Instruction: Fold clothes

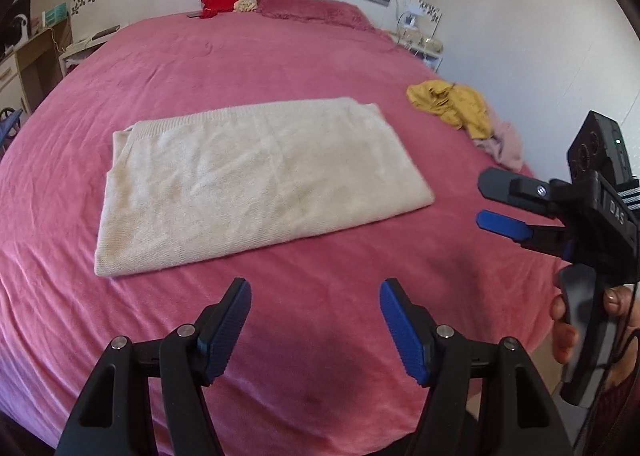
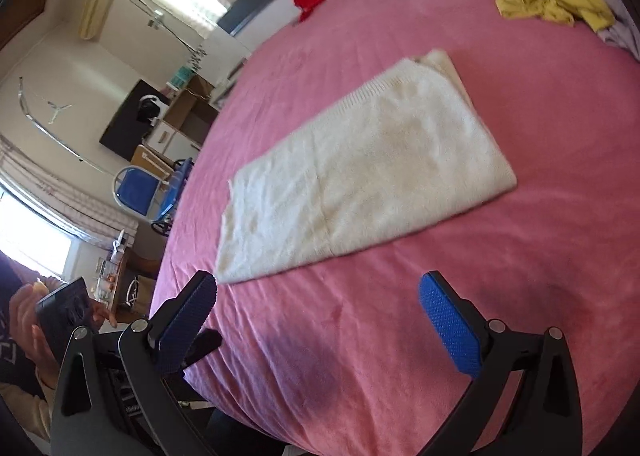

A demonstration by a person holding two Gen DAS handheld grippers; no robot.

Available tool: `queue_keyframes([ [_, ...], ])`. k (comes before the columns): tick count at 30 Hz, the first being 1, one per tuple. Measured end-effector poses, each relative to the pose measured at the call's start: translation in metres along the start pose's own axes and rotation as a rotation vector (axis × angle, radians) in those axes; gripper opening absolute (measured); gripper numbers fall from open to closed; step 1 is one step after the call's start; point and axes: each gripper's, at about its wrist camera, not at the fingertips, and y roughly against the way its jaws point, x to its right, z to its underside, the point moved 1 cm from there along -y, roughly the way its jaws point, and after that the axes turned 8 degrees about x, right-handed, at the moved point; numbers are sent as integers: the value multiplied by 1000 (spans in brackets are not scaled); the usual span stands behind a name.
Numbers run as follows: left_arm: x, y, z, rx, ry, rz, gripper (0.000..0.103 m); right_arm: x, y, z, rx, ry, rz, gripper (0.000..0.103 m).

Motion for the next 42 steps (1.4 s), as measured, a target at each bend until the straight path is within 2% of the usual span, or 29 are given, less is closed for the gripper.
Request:
queue_keyframes([
  [3,10,11,16,4,-5,22,69,-9,18,1,39,44,-28,103],
  [8,36,6,29,-57,-122,47,69,6,7,-5,36,-18,-7,103],
  [12,41,4,29,-57,-132,41,69,16,13,3,40,-34,-42,103],
  [16,41,2,24,-49,-130,24,69,31,9,6,22,-62,0,103],
  [19,37,5,23,-35,-131,21,69,29,6,-3,31,-55,-4,103],
  [27,-27,10,16,-19,18,-72,69,6,-33,-14,-40,28,5,103],
  [33,-69,16,2,22,77,-150,69,0,-79,-11,-122,42,5,103],
  [38,-105,-5,-13,38,144,-184,69,-3,-103,-19,-158,82,8,103],
  [42,-137,-32,-38,71,276,-163,69,9,-110,-44,-160,75,38,103],
])
